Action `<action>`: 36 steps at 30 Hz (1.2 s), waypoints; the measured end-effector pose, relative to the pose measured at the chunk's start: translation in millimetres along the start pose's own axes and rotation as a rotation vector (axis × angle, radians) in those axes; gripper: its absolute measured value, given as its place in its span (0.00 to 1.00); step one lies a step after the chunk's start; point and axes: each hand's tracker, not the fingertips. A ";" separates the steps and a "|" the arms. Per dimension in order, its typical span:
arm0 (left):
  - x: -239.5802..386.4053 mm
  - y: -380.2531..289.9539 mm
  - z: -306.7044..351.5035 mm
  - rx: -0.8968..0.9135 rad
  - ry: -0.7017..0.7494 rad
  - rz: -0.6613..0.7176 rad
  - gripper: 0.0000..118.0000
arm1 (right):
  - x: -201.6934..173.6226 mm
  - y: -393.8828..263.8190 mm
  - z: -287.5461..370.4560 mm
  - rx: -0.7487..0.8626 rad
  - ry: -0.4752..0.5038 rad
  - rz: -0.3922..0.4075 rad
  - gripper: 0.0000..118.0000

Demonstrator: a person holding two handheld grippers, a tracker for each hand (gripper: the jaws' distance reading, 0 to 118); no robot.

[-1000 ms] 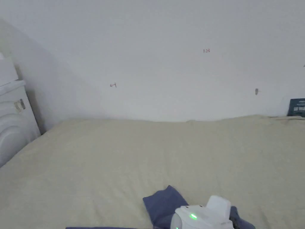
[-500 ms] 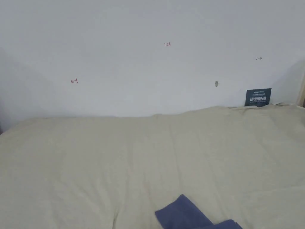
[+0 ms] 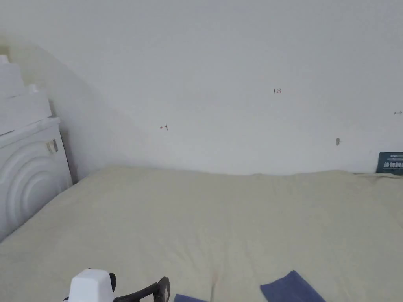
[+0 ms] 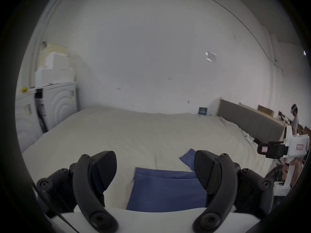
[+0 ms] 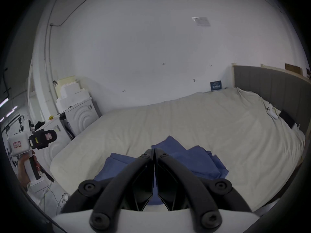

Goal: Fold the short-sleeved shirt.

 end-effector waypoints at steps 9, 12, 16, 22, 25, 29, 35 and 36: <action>13.7 -13.9 40.3 0.052 0.073 -0.035 0.49 | -17.5 -4.5 10.2 0.006 0.006 0.053 0.01; 18.7 -18.4 40.8 0.063 0.089 -0.046 0.18 | -17.1 -10.8 17.8 0.008 -0.022 0.068 0.01; 17.9 -25.5 39.1 0.030 0.076 -0.023 0.00 | -16.1 -19.7 23.3 -0.010 -0.040 0.077 0.01; 10.6 -34.7 36.2 -0.016 0.089 0.006 0.00 | -12.0 -23.4 23.5 -0.019 -0.042 0.055 0.01; 9.3 -34.4 36.4 -0.014 0.073 0.020 0.00 | -11.3 -23.5 22.7 -0.020 -0.044 0.049 0.01; 15.6 -34.6 35.4 -0.008 0.080 -0.052 0.00 | -10.2 -24.8 21.6 -0.019 -0.049 0.042 0.01; 12.4 -37.0 14.7 -0.061 0.070 -0.057 0.00 | -8.1 -29.1 19.6 -0.036 -0.047 0.034 0.01; 10.9 -38.3 11.3 -0.062 0.075 -0.049 0.00 | -7.4 -30.0 19.1 -0.040 -0.046 0.035 0.01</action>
